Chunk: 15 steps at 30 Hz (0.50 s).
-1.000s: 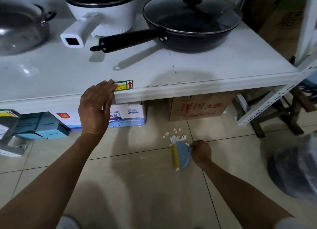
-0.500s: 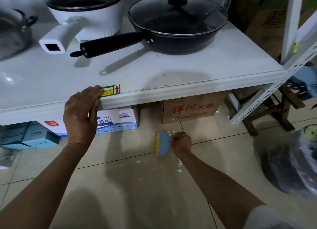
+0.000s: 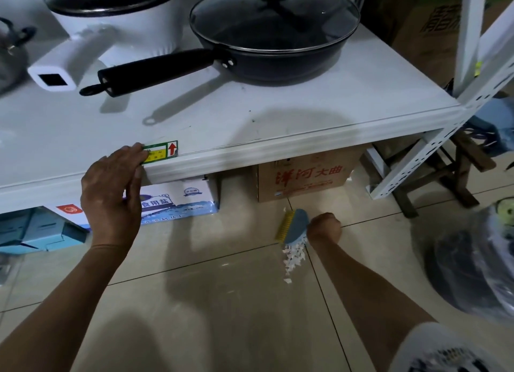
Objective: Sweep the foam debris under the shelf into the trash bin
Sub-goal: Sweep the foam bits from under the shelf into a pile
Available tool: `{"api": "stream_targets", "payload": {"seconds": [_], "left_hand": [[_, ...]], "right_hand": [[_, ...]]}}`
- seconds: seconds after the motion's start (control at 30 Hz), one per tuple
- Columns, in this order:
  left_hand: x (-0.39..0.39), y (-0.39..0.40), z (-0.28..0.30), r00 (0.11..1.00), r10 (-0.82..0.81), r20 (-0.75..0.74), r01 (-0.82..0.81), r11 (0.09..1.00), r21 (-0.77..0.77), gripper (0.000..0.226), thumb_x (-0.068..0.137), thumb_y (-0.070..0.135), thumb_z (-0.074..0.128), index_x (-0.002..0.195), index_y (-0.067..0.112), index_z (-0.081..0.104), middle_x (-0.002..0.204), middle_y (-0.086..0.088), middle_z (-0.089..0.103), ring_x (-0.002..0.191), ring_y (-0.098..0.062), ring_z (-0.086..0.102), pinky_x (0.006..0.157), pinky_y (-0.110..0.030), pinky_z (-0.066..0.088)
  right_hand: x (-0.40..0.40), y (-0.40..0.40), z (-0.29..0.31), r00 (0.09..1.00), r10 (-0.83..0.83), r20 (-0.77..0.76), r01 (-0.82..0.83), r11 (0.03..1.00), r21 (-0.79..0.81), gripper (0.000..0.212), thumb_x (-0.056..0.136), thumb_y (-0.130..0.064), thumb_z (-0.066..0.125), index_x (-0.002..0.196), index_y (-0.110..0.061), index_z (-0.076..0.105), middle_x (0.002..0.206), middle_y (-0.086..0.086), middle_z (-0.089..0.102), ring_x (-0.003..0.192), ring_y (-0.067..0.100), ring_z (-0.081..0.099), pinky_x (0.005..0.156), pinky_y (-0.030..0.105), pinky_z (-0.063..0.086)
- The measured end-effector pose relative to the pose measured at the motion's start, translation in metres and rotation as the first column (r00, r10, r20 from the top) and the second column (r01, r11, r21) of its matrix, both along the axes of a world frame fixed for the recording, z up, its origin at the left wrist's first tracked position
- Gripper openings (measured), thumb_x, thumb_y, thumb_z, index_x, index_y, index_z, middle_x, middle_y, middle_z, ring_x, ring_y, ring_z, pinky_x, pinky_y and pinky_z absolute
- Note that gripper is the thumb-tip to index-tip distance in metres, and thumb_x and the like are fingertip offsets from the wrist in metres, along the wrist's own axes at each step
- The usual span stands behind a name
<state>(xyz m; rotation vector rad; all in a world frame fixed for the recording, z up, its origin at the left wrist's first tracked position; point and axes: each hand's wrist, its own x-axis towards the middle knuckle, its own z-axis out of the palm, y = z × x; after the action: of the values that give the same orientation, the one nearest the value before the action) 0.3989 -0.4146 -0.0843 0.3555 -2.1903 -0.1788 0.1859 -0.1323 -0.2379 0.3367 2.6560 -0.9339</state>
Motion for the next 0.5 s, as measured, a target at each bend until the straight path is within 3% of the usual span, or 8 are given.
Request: {"api": "stream_targets", "payload": {"seconds": [0.1, 0.2, 0.27, 0.4, 0.5], "left_hand": [[0.000, 0.003, 0.002, 1.000, 0.010, -0.004, -0.010, 1.000, 0.007, 0.028, 0.100, 0.010, 0.046, 0.120, 0.006, 0.065, 0.126, -0.011, 0.065, 0.120, -0.028, 0.060, 0.101, -0.051, 0.046], [0.001, 0.004, 0.004, 1.000, 0.011, 0.018, -0.011, 1.000, 0.010, 0.029, 0.101, 0.012, 0.045, 0.122, 0.008, 0.064, 0.127, -0.010, 0.064, 0.121, -0.027, 0.059, 0.103, -0.049, 0.045], [0.003, 0.004, 0.006, 0.999, 0.020, 0.041, -0.022, 0.999, 0.034, 0.029, 0.101, 0.014, 0.045, 0.123, 0.010, 0.064, 0.127, -0.009, 0.064, 0.122, -0.026, 0.059, 0.104, -0.049, 0.044], [0.000, 0.019, 0.016, 0.997, 0.054, 0.049, -0.060, 0.988, 0.142, 0.029, 0.102, 0.020, 0.045, 0.122, 0.011, 0.065, 0.130, -0.006, 0.063, 0.126, -0.021, 0.056, 0.112, -0.042, 0.039], [-0.020, 0.050, 0.024, 0.998, -0.028, 0.061, 0.020, 0.991, 0.131, 0.029, 0.101, 0.016, 0.047, 0.124, 0.012, 0.064, 0.134, -0.005, 0.060, 0.129, -0.018, 0.053, 0.114, -0.036, 0.037]], "right_hand": [[-0.001, 0.025, 0.004, 0.997, -0.070, -0.012, 0.070, 0.998, -0.005, 0.020, 0.086, -0.008, 0.064, 0.102, 0.003, 0.069, 0.105, 0.021, 0.072, 0.101, 0.033, 0.069, 0.084, 0.037, 0.055], [0.002, 0.035, 0.008, 0.998, -0.057, 0.001, 0.057, 0.998, -0.011, 0.018, 0.082, -0.007, 0.067, 0.098, -0.004, 0.075, 0.103, 0.016, 0.075, 0.098, 0.029, 0.071, 0.084, 0.034, 0.056], [0.008, 0.036, 0.010, 1.000, -0.011, 0.003, 0.011, 0.999, -0.045, 0.022, 0.078, -0.004, 0.069, 0.096, -0.012, 0.078, 0.101, 0.011, 0.076, 0.095, 0.026, 0.072, 0.084, 0.030, 0.056], [0.029, 0.037, 0.006, 0.980, 0.196, -0.018, -0.197, 0.974, -0.111, 0.027, 0.073, 0.007, 0.062, 0.086, -0.009, 0.079, 0.092, 0.011, 0.077, 0.087, 0.028, 0.073, 0.081, 0.032, 0.059], [0.046, 0.037, -0.001, 0.943, 0.331, -0.021, -0.329, 0.924, -0.195, 0.029, 0.077, 0.008, 0.053, 0.079, -0.007, 0.078, 0.077, 0.008, 0.074, 0.076, 0.028, 0.072, 0.075, 0.036, 0.060]]}}
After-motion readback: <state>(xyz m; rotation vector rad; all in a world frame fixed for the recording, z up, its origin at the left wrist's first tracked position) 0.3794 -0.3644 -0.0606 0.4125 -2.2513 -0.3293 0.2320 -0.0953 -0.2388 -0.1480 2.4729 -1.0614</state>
